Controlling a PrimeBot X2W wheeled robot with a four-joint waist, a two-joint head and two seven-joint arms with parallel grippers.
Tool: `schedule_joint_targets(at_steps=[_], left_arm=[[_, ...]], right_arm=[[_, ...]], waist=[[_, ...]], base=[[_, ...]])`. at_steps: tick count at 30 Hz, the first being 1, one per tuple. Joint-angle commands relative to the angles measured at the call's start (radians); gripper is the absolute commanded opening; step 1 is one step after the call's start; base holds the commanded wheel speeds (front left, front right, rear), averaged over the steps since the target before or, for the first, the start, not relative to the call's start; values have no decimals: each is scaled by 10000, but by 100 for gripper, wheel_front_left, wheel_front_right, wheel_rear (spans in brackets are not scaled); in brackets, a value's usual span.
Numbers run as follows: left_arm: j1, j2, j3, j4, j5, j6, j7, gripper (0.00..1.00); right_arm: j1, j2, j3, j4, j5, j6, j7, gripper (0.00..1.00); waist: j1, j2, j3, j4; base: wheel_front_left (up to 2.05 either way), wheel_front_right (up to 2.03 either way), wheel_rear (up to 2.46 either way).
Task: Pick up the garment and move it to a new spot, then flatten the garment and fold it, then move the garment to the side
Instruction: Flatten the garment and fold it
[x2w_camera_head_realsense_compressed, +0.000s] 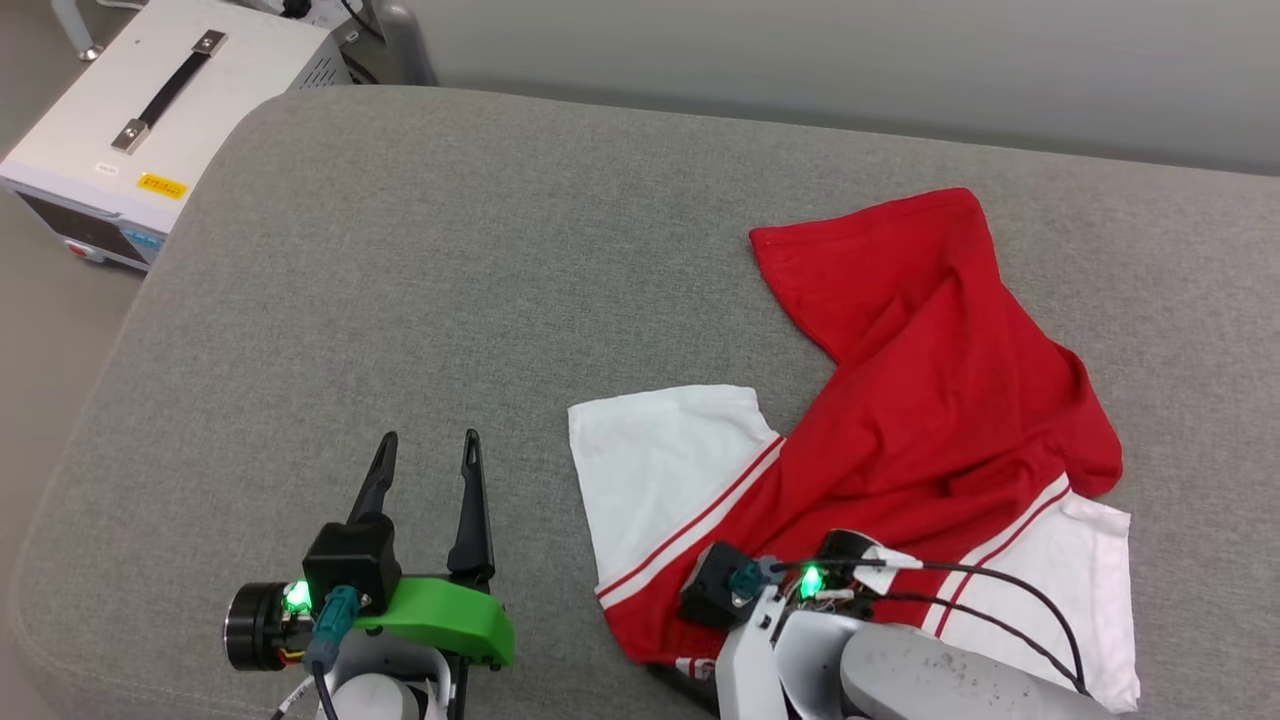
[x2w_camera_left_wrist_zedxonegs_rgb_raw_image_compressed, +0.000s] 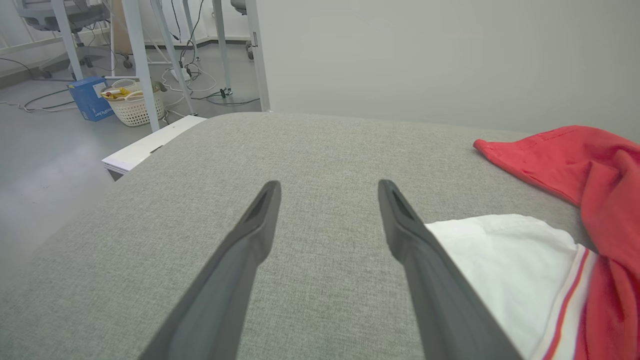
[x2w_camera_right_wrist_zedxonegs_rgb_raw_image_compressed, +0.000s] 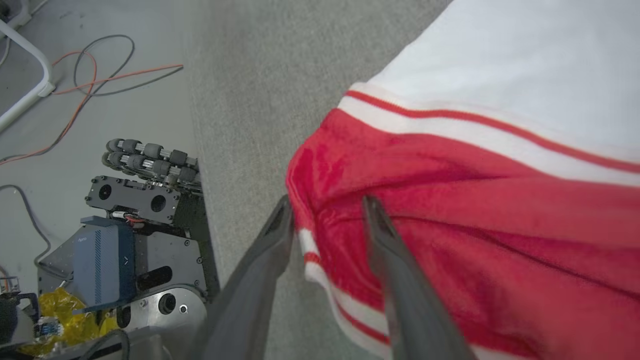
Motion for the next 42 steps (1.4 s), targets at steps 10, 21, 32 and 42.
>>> schedule_joint_targets(at_steps=[10,21,32,42], left_arm=[[578,-34,388,-66,312,-89,-57,100],[939,-34,655,-360,653,-292,-57,100],[1028,-24,713,-437,864,-504,-57,100],[1076,29,841,-596,938,-525,-57,100]], right_arm=[[172,-697,-1627,-350,-62,-9,-3257,100],[3160,-618,-7505,-1600,-2802,-9,-4623,100],[6124,1194,-11669,-3374,-5372,-9,-4703,100],[6113,719,-12977,-4616,-5921,-9,-4486,100]], waist=[[-1,0,-894,-555],[-1,0,-1359,-1164],[-1,0,-1626,-1333],[-1,0,-1612,-1508]], base=[[0,0,0],[0,0,0],[0,0,0],[0,0,0]])
